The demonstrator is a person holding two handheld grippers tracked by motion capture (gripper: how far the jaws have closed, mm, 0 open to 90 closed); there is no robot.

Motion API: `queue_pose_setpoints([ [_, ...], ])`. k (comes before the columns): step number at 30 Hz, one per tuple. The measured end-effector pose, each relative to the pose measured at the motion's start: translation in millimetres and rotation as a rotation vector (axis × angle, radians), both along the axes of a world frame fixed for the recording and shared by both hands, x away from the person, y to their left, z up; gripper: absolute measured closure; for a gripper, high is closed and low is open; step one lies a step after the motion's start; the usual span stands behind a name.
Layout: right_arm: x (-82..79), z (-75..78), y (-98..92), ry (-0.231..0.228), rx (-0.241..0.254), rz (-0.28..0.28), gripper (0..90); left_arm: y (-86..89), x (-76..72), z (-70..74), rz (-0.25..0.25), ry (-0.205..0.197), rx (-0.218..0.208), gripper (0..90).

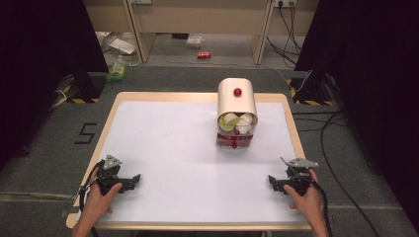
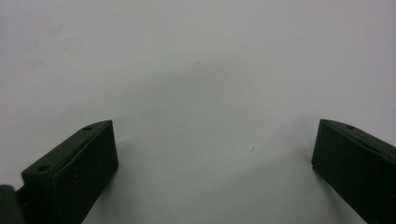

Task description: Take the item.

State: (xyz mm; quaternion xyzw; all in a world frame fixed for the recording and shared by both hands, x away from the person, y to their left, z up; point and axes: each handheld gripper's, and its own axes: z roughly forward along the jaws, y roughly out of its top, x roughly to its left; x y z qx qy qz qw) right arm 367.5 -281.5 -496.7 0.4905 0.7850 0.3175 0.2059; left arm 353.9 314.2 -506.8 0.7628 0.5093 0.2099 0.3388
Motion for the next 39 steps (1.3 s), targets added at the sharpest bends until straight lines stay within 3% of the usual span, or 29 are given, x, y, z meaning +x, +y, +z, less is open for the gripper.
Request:
queue_pose_setpoints([
  [23, -0.6, 0.4, -0.1, -0.003, 0.002, 0.001, 1.4, 0.0, 0.0, 0.0, 0.000, 0.000, 0.000, 0.0],
  [29, -3.8, 1.9, -0.9, -0.025, 0.024, 0.010, 13.7, 0.0, 0.1, 0.0, 0.000, 0.001, 0.000, 0.0],
  [39, -5.6, 2.7, -1.5, -0.042, 0.028, 0.035, 16.2, 0.1, 0.1, 0.0, 0.000, 0.001, -0.001, 0.0],
])
